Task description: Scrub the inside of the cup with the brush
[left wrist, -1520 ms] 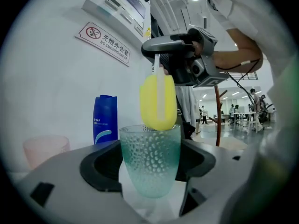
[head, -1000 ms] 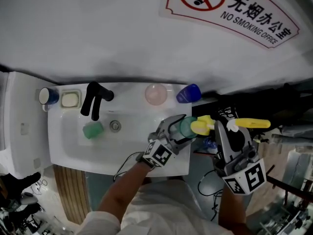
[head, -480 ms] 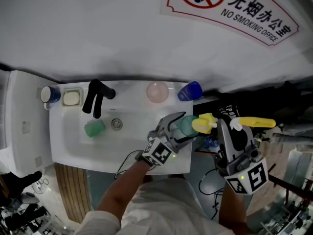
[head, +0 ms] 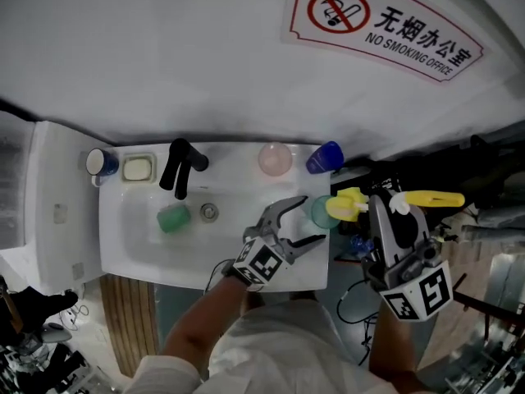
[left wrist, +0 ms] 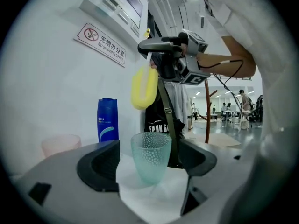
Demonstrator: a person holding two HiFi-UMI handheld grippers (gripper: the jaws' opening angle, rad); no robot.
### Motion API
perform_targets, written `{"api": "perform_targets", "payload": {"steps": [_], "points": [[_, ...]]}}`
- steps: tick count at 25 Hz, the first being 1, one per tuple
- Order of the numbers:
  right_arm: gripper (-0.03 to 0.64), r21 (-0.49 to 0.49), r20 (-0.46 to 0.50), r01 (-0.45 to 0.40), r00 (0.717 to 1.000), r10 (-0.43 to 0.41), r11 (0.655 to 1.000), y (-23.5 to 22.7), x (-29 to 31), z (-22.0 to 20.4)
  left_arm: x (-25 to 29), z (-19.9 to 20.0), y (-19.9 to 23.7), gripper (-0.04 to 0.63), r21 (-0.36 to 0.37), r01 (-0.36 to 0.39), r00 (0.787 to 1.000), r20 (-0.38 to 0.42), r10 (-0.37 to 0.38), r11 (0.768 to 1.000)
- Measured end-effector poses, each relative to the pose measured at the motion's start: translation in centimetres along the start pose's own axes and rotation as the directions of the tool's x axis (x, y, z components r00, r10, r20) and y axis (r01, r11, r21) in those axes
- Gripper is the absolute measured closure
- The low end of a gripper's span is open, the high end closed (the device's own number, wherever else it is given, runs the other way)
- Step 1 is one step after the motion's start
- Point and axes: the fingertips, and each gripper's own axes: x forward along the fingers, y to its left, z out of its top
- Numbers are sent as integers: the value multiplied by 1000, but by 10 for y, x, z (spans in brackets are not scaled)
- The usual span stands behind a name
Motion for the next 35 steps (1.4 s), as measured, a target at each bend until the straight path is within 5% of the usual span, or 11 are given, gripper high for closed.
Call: {"api": "perform_targets", "payload": {"steps": [7,16,25,32,33,35], "points": [[601,18,32,-4,999,3,1000,18,3,11,-59,36,12,227,-73,-33,999,36,36,997],[601,18,74,-3,997,2,1000,49,0,29,-169,127,61,229,-220,-209,956,159,246,953],[600,-9,72,-21,997,21,1000,80,-6,28,-253,182,95,229,-190,-421,864,214,456,887],[600,-22,79,-2,997,4,1000,88,-22,31,-303,200,107,233,-184,-501,803,266,534,846],[600,-24,80,1,997,1,1000,88,-25,32,-310,200,107,254,-182,-515,796,262,546,838],[600,-24,84,9,996,-7,1000,87,-31,34,-325,201,108,425,-177,-537,781,266,565,825]]}}
